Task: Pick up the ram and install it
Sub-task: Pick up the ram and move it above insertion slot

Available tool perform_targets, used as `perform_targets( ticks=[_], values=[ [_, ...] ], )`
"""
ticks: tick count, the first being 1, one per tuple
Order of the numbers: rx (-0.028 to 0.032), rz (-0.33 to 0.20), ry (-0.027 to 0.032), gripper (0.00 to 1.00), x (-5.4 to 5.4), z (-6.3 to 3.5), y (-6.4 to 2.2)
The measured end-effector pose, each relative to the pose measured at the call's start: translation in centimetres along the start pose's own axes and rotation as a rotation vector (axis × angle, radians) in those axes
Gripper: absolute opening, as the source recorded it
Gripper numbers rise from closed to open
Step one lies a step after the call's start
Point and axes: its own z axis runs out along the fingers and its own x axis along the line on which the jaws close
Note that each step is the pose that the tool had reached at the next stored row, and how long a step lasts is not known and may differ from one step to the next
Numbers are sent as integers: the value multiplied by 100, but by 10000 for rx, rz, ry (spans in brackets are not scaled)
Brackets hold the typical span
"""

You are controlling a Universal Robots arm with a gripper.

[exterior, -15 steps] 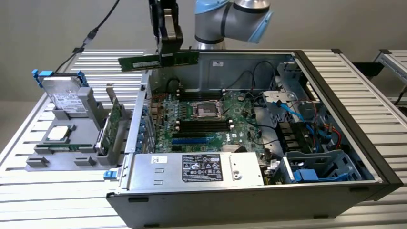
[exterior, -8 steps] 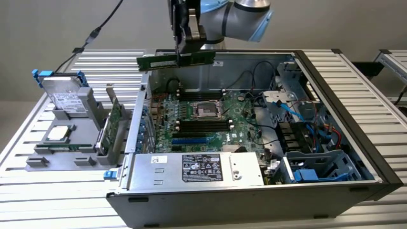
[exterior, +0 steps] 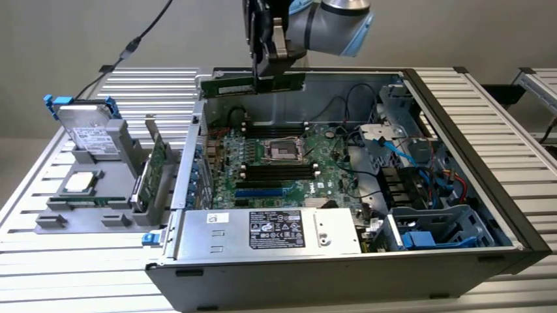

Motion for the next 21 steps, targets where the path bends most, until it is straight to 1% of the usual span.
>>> perform_targets(
  ticks=[7, 11, 14, 19, 21],
  values=[
    [29, 186, -4, 15, 4, 126, -73],
    [36, 244, -5, 15, -20, 203, -104],
    [36, 243, -5, 15, -99, 270, -130],
    [36, 243, -3, 15, -272, 388, -180],
    [37, 260, -4, 15, -287, 423, -204]
  ],
)
